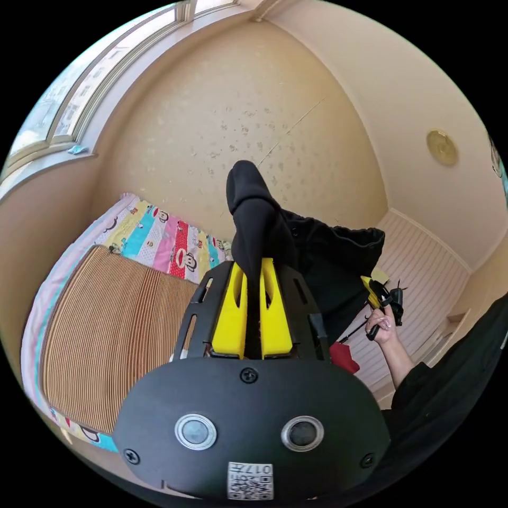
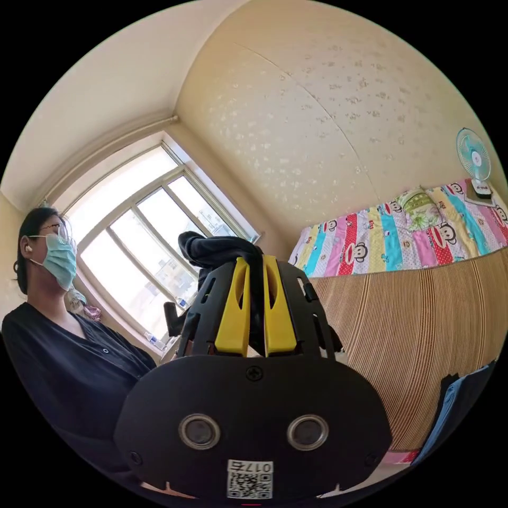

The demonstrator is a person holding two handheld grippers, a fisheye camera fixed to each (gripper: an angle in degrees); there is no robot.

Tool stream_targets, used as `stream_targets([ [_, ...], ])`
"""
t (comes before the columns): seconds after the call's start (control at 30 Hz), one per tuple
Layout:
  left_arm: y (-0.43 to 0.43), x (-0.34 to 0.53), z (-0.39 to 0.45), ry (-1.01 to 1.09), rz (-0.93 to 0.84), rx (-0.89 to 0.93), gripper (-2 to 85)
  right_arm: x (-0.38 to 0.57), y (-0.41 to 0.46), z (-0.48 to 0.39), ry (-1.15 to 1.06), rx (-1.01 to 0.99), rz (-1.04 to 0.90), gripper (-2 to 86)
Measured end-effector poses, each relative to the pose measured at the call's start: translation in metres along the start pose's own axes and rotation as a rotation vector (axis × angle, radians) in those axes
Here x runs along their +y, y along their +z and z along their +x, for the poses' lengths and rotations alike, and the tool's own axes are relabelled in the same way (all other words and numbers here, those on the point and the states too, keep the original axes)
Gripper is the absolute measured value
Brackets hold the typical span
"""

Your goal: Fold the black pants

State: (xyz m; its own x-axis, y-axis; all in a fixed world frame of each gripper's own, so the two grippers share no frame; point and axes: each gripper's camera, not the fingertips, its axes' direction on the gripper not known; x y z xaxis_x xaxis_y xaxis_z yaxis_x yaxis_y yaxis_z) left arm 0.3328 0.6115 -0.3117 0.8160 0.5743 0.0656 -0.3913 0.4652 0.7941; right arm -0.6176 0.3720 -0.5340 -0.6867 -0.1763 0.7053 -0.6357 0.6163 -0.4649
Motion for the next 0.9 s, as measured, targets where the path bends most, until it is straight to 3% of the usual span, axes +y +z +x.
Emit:
stream_targets([
  [0.3, -0.056, -0.016, 0.143, 0.252, 0.373, 0.100, 3.5, -0.054, -0.137, -0.142, -0.299, -0.246, 0.299, 3.3],
  [0.53, -0.080, 0.009, 0.227, 0.393, 0.606, 0.193, 3.5, -0.068, -0.225, -0.229, -0.492, -0.290, 0.379, 3.1],
  [0.77, -0.071, 0.017, 0.263, 0.468, 0.600, 0.178, 3.7, -0.092, -0.260, -0.261, -0.670, -0.332, 0.411, 2.8],
  [0.9, -0.007, -0.003, 0.251, 0.402, 0.461, 0.194, 3.9, -0.121, -0.242, -0.214, -0.539, -0.330, 0.432, 2.9],
])
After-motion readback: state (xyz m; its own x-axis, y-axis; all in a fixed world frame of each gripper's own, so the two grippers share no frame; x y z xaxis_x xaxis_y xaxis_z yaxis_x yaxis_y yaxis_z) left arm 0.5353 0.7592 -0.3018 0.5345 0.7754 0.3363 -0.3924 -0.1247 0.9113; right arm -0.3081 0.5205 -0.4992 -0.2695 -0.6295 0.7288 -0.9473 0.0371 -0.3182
